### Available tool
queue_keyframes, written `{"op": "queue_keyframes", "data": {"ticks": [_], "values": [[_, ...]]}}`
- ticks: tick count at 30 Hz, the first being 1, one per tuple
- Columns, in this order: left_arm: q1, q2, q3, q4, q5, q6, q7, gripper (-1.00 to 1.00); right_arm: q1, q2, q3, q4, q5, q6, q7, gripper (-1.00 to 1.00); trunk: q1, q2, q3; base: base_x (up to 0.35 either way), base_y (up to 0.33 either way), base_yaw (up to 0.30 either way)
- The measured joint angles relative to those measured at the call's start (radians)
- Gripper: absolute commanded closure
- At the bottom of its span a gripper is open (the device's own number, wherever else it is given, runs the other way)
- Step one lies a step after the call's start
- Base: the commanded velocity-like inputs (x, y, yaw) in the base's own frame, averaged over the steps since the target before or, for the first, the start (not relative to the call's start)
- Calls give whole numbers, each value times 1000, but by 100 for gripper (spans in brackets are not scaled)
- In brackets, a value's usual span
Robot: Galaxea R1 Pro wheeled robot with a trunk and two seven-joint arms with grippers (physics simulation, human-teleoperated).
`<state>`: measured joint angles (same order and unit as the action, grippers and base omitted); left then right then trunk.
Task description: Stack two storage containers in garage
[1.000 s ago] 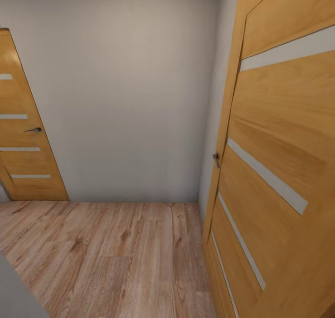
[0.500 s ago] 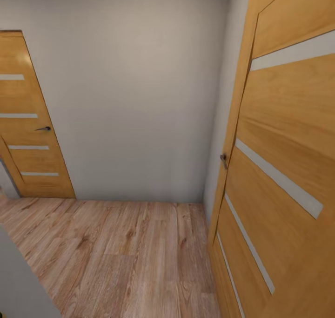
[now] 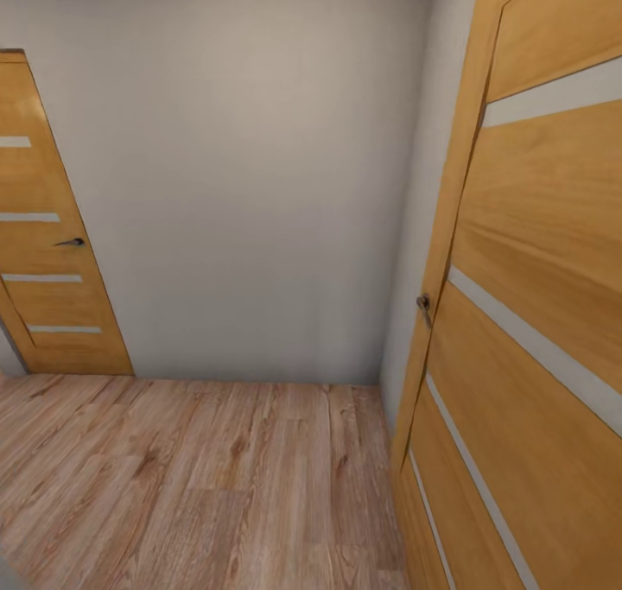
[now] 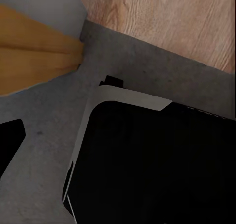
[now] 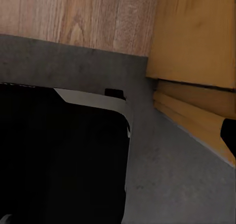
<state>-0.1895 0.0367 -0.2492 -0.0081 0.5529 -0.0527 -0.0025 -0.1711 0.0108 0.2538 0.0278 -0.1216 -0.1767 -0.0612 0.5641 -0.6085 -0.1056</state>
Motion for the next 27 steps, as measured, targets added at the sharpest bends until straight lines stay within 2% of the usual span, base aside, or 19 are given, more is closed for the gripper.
{"op": "queue_keyframes", "data": {"ticks": [27], "values": [[0,0,0,0,0,0,0,-100,0,-1,0,0,-2,-2,0,-100,0,0,0,321,0,0]]}}
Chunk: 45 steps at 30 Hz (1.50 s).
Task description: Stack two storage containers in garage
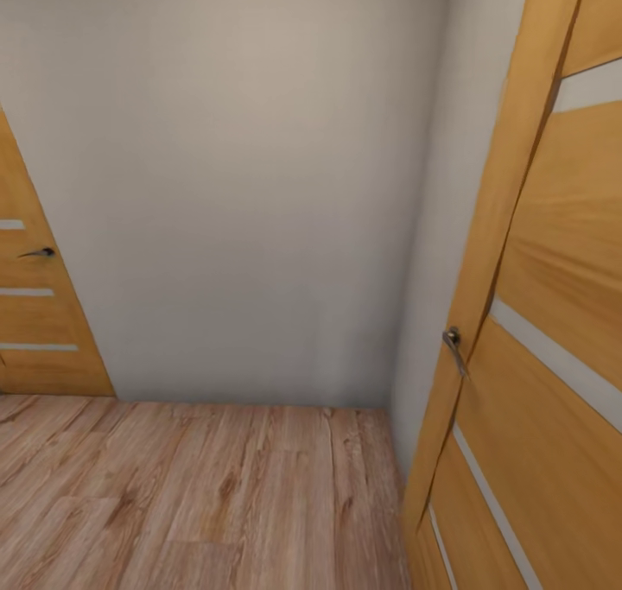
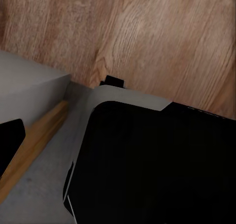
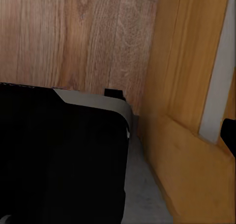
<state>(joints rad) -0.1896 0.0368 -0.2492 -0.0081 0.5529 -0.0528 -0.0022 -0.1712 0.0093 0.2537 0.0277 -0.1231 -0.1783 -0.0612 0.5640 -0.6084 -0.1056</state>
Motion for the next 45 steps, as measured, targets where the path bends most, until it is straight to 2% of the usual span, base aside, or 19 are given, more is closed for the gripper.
{"op": "queue_keyframes", "data": {"ticks": [15,27,45], "values": [[0,-1,0,0,0,0,0,-100,1,1,1,0,0,2,0,-100,0,0,0,56,0,0],[0,1,0,0,0,0,0,-100,0,8,1,0,0,3,0,-100,0,0,0,293,0,3],[0,1,0,0,0,0,0,-100,0,4,0,0,0,2,0,-100,0,0,0,322,0,229]]}}
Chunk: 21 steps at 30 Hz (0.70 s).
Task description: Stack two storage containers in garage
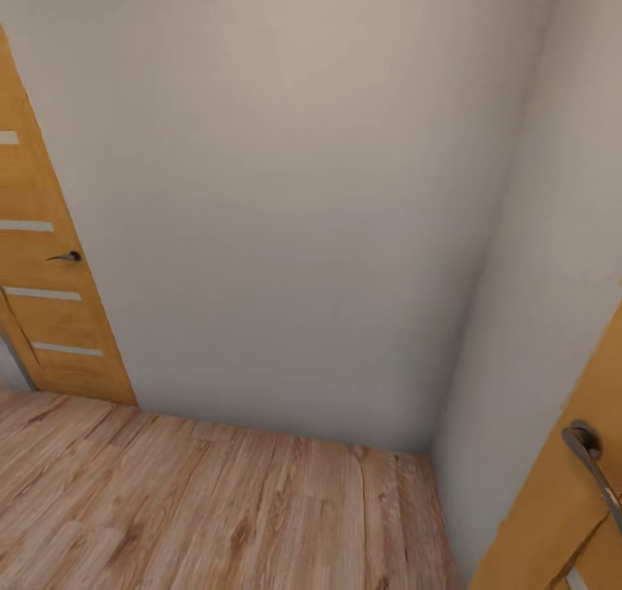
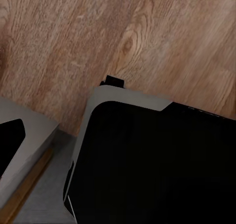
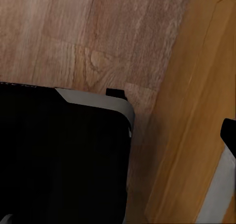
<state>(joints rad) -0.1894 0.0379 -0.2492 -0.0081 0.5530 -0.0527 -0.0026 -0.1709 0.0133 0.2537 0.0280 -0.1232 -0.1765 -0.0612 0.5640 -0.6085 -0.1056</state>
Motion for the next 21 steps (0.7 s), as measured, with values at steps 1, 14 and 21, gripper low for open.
{"op": "queue_keyframes", "data": {"ticks": [1,14,21], "values": [[0,0,0,0,0,0,0,-100,0,-1,0,0,0,0,0,-100,0,0,0,322,0,82],[0,-1,0,0,0,0,0,-100,0,2,-1,0,-2,-3,-1,-100,0,0,0,322,0,91],[0,-1,0,0,0,0,0,-100,0,1,-2,0,-3,-3,-2,-100,0,0,0,318,0,265]]}}
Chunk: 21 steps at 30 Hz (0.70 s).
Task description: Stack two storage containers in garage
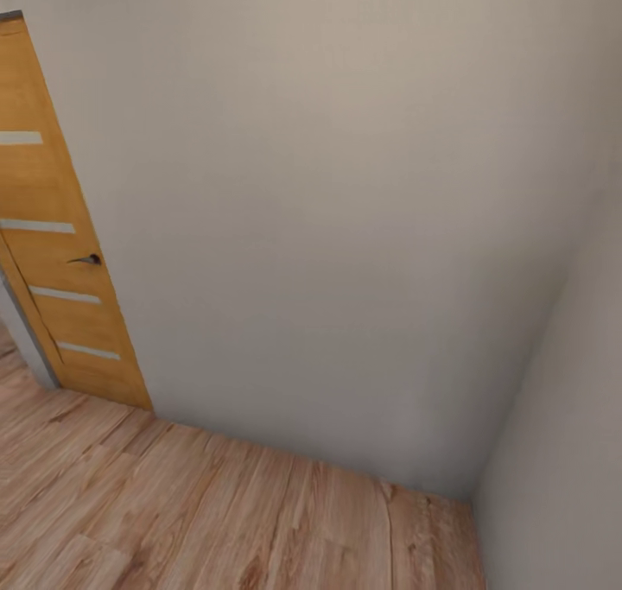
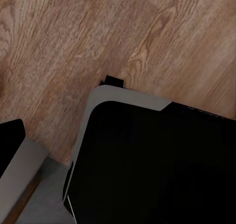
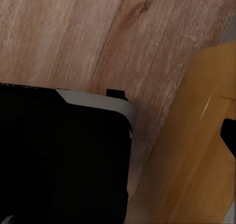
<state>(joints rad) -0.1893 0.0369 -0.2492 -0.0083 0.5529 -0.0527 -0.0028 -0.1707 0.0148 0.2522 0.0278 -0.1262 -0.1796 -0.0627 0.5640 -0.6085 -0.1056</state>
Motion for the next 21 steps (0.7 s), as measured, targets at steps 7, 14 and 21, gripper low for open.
{"op": "queue_keyframes", "data": {"ticks": [7,14,21], "values": [[0,0,0,0,0,0,0,-100,0,0,0,0,0,0,0,-100,0,0,0,58,0,268],[0,0,0,0,0,0,0,-100,0,0,0,0,0,0,0,-100,1,0,0,3,0,268],[0,0,0,0,0,0,0,-100,0,0,0,0,0,0,0,-100,0,0,0,57,0,268]]}}
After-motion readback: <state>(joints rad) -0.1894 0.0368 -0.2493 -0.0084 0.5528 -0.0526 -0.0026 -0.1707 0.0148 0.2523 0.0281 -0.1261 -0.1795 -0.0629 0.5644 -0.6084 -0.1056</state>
